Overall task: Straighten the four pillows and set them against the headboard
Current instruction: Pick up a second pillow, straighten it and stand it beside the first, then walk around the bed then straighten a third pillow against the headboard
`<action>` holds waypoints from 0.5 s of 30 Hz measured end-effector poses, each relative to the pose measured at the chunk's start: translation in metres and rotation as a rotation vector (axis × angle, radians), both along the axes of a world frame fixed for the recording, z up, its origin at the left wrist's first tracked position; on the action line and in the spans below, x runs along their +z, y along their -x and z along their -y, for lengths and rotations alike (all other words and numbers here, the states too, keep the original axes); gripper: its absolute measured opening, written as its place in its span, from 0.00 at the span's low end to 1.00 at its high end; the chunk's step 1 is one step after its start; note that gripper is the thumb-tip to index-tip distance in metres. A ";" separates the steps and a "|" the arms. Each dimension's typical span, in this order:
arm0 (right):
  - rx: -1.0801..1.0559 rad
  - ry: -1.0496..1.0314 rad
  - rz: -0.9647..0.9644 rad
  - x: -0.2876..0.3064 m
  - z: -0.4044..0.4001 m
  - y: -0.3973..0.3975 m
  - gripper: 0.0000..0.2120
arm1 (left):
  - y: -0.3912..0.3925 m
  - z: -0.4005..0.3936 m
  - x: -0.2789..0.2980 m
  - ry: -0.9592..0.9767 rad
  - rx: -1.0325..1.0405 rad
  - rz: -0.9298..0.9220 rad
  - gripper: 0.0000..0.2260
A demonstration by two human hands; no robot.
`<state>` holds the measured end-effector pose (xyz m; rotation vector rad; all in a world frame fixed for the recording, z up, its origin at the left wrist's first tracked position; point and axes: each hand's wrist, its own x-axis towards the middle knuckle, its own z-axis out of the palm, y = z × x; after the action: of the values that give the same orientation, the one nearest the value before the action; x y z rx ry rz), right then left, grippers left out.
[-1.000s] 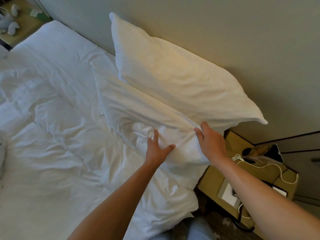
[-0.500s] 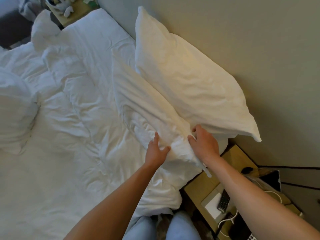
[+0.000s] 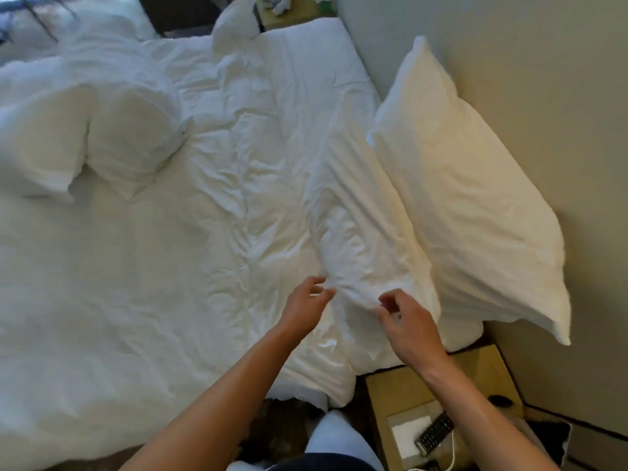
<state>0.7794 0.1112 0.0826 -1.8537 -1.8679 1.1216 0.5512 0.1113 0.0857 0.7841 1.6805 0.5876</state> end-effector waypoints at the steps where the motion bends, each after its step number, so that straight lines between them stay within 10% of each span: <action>1: 0.037 0.045 -0.018 0.001 0.007 0.013 0.02 | 0.020 0.015 0.008 -0.022 0.060 0.019 0.18; 15: 0.817 0.227 -0.052 0.040 0.225 0.366 0.06 | 0.268 0.435 0.063 -0.119 1.036 -0.036 0.07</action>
<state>0.4137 -0.1138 0.1224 -1.1068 -2.6411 1.6458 0.2829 -0.3237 0.1489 -0.0737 2.0352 1.3831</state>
